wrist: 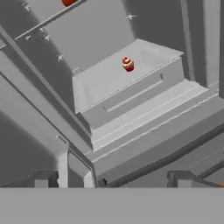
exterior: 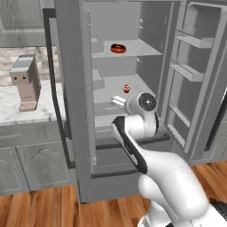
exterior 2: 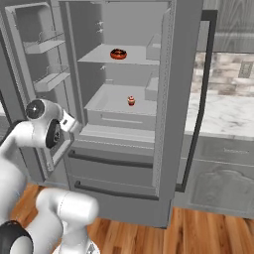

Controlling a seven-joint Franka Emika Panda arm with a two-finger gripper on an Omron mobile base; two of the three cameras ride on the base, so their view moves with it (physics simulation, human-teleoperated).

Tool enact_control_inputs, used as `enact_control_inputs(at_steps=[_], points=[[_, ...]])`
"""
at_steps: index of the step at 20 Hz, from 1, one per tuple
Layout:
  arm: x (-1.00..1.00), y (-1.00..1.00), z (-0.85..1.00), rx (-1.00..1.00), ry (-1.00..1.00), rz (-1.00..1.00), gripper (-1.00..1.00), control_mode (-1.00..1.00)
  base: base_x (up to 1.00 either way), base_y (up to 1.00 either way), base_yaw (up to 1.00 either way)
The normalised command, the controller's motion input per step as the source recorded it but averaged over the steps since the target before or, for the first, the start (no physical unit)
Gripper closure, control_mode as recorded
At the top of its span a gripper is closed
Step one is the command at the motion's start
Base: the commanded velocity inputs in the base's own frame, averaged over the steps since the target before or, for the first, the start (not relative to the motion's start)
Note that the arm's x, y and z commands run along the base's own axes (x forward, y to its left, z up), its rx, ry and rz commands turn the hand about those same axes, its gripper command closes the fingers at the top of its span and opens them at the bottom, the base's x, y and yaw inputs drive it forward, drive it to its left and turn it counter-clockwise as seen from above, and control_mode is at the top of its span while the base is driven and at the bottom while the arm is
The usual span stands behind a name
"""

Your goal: Take the donut and cupcake from the fridge and place them on the empty tray on the dining counter.

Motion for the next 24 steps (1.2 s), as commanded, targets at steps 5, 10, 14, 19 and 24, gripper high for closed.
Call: enact_control_inputs(at_steps=[5,10,14,19,24], points=[[-0.28,-0.07,0.46,-0.51,0.42,0.0,-1.0,-1.0,0.0,0.0,0.0],[-0.98,-0.48,-0.34,-0.11,-0.02,0.02,-1.0,-1.0,0.0,0.0,0.0],[-1.0,-0.61,-0.44,0.01,-0.23,0.13,-1.0,-1.0,0.0,0.0,0.0],[-0.66,-0.63,-0.08,0.09,-0.08,0.22,-1.0,-1.0,0.0,0.0,0.0],[-0.49,-0.4,0.0,0.06,-0.03,0.34,-1.0,-1.0,0.0,0.0,0.0]])
